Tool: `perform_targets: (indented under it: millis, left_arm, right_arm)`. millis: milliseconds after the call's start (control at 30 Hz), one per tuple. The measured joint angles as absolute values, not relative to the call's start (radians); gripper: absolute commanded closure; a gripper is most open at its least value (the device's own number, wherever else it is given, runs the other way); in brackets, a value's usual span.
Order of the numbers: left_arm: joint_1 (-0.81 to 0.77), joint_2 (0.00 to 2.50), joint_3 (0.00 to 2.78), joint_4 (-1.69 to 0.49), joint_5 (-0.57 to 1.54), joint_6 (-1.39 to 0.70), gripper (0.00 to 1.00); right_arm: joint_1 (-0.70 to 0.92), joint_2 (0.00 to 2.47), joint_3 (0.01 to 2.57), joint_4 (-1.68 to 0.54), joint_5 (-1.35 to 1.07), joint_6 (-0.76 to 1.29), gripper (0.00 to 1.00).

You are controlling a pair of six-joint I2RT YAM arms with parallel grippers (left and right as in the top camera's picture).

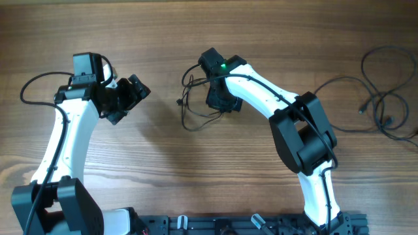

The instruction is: Untangle cables

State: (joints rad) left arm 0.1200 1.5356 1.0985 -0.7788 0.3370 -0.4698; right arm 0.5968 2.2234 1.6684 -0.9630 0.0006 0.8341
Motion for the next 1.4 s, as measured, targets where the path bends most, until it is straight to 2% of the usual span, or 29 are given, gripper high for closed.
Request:
perform_targets:
  millis: [300, 467, 633, 833, 1133, 1267, 1400]
  left_arm:
    - [0.12, 1.536, 1.098, -0.779, 0.337, -0.47, 0.07]
    - [0.12, 1.536, 1.098, -0.779, 0.337, -0.47, 0.07]
    - [0.12, 1.536, 1.098, -0.779, 0.337, -0.47, 0.07]
    - [0.12, 1.536, 1.098, -0.779, 0.337, -0.47, 0.08]
    - [0.12, 1.536, 1.098, -0.78, 0.337, -0.47, 0.08]
    - [0.12, 1.536, 1.098, -0.782, 0.337, -0.47, 0.08]
    - [0.12, 1.536, 1.098, -0.782, 0.337, -0.47, 0.08]
  right_arm:
    - [0.58, 2.219, 1.668, -0.981, 0.001, 0.742, 0.96]
    - [0.497, 2.124, 1.668, -0.99, 0.005, 0.64, 0.96]
    - [0.35, 1.916, 1.668, -1.017, 0.02, 0.53, 0.96]
    - [0.049, 1.696, 1.668, -1.036, 0.07, 0.404, 0.96]
    - [-0.371, 1.651, 1.668, -1.059, 0.072, 0.381, 0.96]
    - [-0.445, 1.651, 1.668, -1.048, -0.11, 0.329, 0.95]
    - [-0.404, 1.651, 1.668, -1.062, -0.287, 0.219, 0.96]
